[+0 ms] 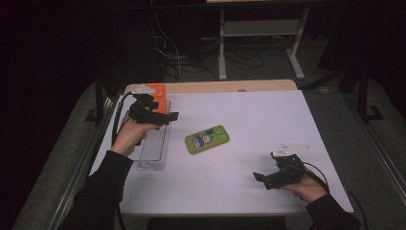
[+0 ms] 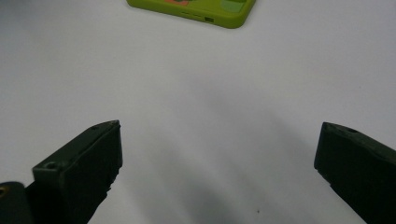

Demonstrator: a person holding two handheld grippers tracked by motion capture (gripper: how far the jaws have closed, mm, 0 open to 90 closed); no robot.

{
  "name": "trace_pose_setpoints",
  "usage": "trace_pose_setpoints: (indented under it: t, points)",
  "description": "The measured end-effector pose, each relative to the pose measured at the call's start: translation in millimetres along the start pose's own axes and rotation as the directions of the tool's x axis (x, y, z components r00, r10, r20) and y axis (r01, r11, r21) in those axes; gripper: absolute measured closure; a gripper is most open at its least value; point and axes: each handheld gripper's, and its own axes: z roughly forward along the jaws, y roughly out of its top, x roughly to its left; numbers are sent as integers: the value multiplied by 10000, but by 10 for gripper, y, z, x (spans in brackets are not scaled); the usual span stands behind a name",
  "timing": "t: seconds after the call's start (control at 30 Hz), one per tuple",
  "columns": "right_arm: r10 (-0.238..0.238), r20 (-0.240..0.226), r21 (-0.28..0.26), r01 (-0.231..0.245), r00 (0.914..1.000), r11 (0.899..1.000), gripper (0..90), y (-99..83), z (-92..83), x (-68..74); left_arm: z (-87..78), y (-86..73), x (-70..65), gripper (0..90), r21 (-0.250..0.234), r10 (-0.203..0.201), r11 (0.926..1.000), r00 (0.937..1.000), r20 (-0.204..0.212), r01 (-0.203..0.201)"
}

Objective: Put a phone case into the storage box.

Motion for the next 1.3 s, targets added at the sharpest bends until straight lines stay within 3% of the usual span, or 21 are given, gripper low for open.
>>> trace_pose_setpoints:
  t: [0.17,0.33,0.43,0.5,0.6,0.8,0.83,0.93,1.1,1.3]
  points:
    - [-154,-43,-36,154,9999,9999,3,1,9,12,133,24,-216,61,-24,378,9993,9987,333,-378]
    - [-115,-107,-14,115,9999,9999,3,19,27,23,351,38,-383,162,129,541,9984,9966,624,-550]
    - [-108,-112,-33,107,9999,9999,3,12,24,27,485,36,-457,257,284,590,9977,9959,685,-611]
    - [-123,-124,-70,123,9998,9999,3,4,12,22,567,27,-490,370,460,719,9962,9962,490,-742]
    - [-64,-148,-29,64,9999,10000,3,-13,3,17,688,-2,-488,529,694,593,9956,9971,481,-626]
    - [-180,-157,-36,179,9997,9998,3,-4,9,17,954,-92,-484,782,1370,376,9899,9993,10,-374]
    - [-183,-165,-32,182,9997,9998,3,-3,11,18,1005,-111,-479,805,1533,483,9872,9986,-210,-445]
    - [-195,-186,-29,195,9996,9998,3,2,21,22,1112,-159,-483,892,1714,300,9850,9981,-543,-203]
    - [-230,-236,12,230,9995,9997,3,-4,30,20,1245,-222,-443,894,2030,236,9792,9913,-1293,31]
    - [-242,-257,9,242,9994,9997,3,-5,26,18,1348,-290,-397,894,2165,-44,9754,9861,-1661,408]
